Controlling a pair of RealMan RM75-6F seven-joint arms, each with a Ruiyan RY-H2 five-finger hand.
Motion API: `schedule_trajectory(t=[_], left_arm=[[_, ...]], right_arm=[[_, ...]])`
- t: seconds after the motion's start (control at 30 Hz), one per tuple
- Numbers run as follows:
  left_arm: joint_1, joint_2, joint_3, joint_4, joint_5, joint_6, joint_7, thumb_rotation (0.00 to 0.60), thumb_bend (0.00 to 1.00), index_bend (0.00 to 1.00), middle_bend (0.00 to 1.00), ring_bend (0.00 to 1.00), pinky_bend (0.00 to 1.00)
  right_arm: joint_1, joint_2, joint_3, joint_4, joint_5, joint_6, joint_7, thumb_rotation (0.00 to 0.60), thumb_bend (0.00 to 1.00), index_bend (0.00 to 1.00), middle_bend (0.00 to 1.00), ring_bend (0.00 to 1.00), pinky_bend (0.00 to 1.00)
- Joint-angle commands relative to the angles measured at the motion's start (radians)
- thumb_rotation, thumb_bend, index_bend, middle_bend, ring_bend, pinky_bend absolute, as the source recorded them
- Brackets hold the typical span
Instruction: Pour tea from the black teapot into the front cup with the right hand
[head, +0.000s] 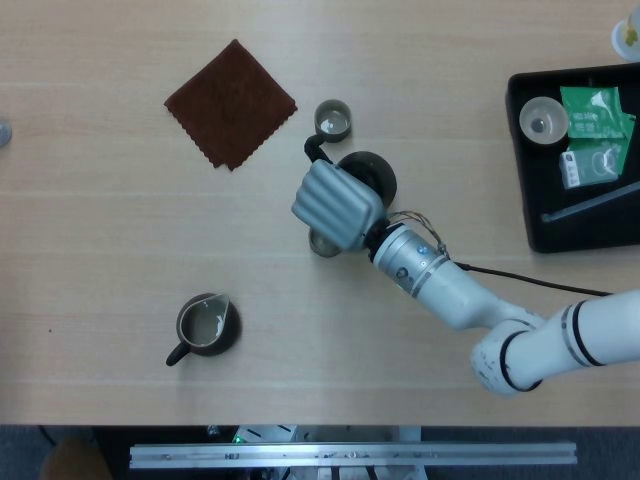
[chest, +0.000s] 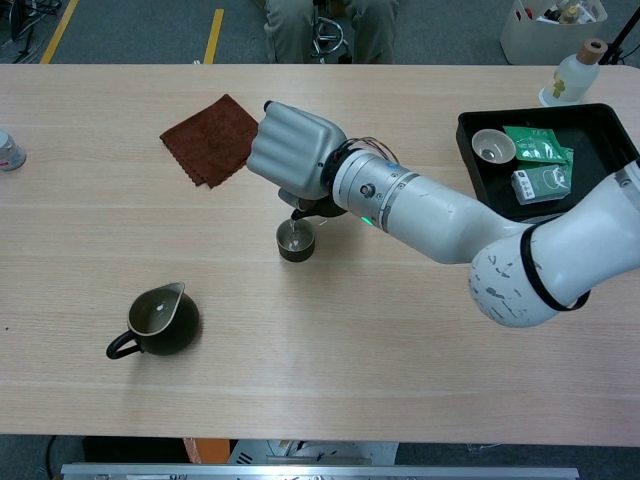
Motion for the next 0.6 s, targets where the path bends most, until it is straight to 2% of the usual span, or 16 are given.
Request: schedule_trajectory(t=[0.03, 0.6], left_arm=[[0.0, -0.001, 0.0, 0.001, 0.001, 0.0, 0.0, 0.6, 0.39, 0.22, 0.23, 0.18, 0.15], [0.002, -0.002, -0.001, 0.001, 0.002, 0.0, 0.003, 0.6, 0.39, 0.22, 0.23, 0.18, 0.15]], right_arm=[[0.001, 0.001, -0.002, 0.0, -0.001, 0.001, -0.005, 0.361, 0.41, 0.95, 0.91, 0.8, 0.3], [0.009, 0.001, -0.007, -0.003, -0.002, 0.014, -0.044, 0.361, 0.41, 0.95, 0.91, 0.8, 0.3]])
